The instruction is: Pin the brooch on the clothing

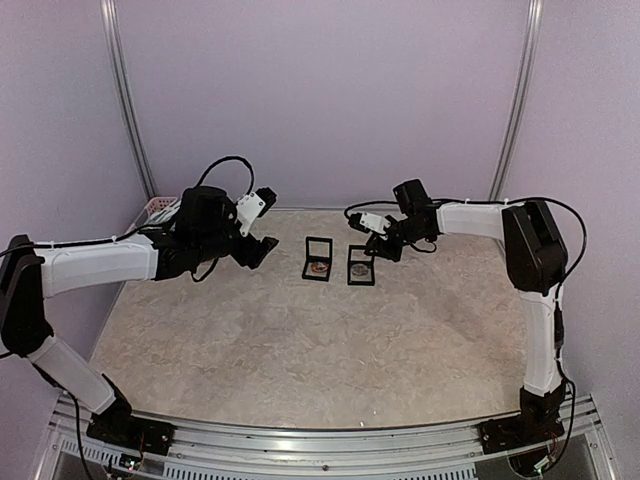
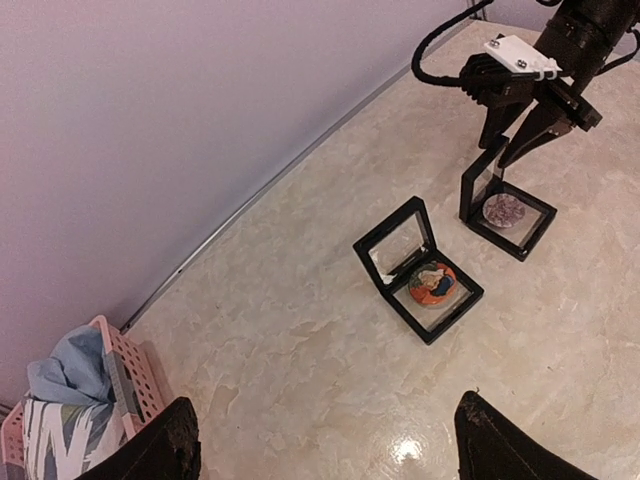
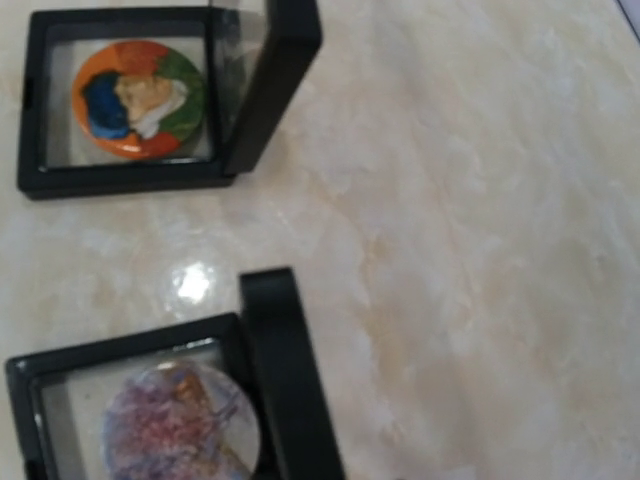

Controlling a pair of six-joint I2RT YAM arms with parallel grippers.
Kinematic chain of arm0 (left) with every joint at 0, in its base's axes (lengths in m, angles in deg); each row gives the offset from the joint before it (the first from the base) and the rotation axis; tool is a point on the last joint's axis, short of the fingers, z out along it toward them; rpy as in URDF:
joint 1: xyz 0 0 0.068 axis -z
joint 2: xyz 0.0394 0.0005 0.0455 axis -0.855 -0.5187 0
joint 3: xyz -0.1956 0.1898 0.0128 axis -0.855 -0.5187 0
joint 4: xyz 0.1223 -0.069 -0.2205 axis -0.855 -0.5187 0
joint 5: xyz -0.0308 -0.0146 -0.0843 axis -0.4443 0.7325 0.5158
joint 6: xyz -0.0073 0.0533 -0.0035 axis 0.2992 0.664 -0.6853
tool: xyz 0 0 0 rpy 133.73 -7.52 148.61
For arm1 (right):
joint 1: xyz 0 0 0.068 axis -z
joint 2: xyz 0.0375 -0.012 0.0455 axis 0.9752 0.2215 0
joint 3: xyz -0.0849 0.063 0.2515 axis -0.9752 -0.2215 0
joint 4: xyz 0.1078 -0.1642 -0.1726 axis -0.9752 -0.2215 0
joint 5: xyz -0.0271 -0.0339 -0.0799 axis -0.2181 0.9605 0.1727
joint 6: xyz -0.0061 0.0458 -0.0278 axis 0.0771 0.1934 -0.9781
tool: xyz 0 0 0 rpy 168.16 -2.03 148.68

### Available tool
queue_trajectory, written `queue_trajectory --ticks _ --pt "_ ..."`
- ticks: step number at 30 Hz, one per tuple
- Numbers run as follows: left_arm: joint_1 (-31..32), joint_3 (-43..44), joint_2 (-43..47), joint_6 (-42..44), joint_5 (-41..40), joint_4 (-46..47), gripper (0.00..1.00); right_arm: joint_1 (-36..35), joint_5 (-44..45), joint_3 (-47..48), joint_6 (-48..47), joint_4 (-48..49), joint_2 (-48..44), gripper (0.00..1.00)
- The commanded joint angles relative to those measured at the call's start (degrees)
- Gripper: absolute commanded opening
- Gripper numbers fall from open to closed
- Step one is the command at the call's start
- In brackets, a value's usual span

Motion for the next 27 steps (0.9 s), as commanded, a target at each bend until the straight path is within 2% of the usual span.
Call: queue_trajectory --ticks 1,4,7,14,27 --pt "1.38 1.58 -0.45 1.34 -1.70 -1.54 0.83 -0.71 0.60 1.71 1.41 -1.70 1.25 0.22" --pt "1.56 1.42 -0.38 1.27 -1.79 -1.44 0.83 -0.72 0.83 1.67 1.71 -1.22 1.20 0.16" --pt "1.82 1.68 -0.76 1.31 -2.41 -1.95 0.83 -0.67 1.86 1.91 1.94 -2.12 1.14 0.00" --pt "2.02 0.92 -0.10 1.49 -2.46 -0.87 0.83 1.24 5.13 0.91 2.45 -3.72 -0.80 0.00" --pt "2.03 1.94 -2.25 0.18 -2.08 -1.92 0.83 15.65 2.16 2.44 12.25 -7.93 -0.81 0.00"
